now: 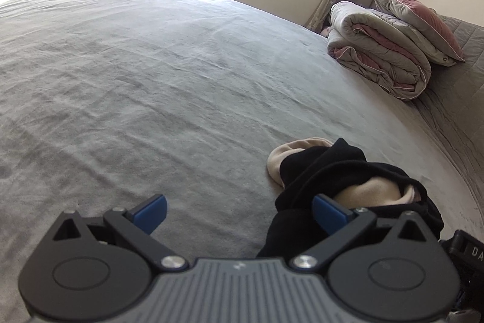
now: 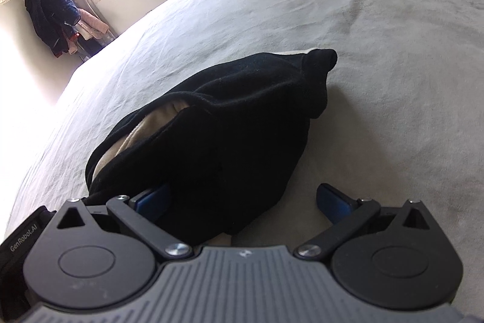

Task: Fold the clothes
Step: 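Move the right gripper down onto the black garment's edge, then close the right gripper on the black garment while the left gripper approaches the bundle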

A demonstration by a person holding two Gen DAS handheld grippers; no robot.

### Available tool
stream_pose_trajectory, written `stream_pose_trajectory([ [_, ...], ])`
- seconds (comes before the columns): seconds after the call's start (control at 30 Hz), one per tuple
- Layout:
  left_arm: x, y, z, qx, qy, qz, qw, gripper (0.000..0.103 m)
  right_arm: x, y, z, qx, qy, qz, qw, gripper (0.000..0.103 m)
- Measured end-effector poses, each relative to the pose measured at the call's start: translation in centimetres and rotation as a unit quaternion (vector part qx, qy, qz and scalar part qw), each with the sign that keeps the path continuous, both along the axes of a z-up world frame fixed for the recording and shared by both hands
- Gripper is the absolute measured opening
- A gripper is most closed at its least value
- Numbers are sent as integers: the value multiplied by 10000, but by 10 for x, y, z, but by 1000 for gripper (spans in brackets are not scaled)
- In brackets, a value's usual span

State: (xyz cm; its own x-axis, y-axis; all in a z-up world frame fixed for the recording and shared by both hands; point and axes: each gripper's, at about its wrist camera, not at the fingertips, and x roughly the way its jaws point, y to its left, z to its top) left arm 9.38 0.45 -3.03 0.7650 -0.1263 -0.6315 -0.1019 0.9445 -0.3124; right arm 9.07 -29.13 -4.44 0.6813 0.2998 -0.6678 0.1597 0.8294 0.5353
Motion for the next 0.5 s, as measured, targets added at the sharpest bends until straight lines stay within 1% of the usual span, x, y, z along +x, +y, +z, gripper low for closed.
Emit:
stream_pose_trajectory([
  [0.03, -2, 1, 1, -9, -29, -69, 10000, 103, -2, -3, 1, 294, 15, -3, 9996, 103],
  [0.1, -6, 4, 2, -31, -26, -200, 9998, 103, -6, -5, 6, 674, -16, -28, 9977, 103],
  [0.13, -7, 5, 2, -44, 11, -260, 9997, 103, -7, -3, 10, 755, -75, -3, 9971, 103],
  [0.2, -10, 7, 3, -63, 96, -329, 9994, 103, -10, 1, 17, 762, -292, 72, 9966, 103],
  [0.23, -11, 8, 3, -75, 125, -366, 9992, 103, -11, 4, 22, 817, -481, 99, 9955, 103],
  [0.27, -13, 8, 4, -93, 130, -426, 9990, 103, -11, 5, 24, 914, -616, 113, 9938, 103],
  [0.3, -15, 8, 5, -110, 118, -486, 9987, 103, -10, 7, 24, 1013, -655, 144, 9926, 103],
  [0.37, -20, 10, 8, -105, 60, -615, 9980, 103, -5, 11, 23, 1121, -657, 186, 9914, 100],
  [0.4, -22, 10, 9, -76, 33, -657, 9978, 103, -3, 13, 22, 1117, -625, 190, 9916, 96],
  [0.47, -26, 12, 12, -15, -18, -738, 9973, 103, 2, 17, 20, 919, -550, 138, 9942, 87],
  [0.5, -28, 13, 12, 6, -37, -773, 9970, 103, 3, 18, 19, 823, -552, 103, 9950, 79],
])
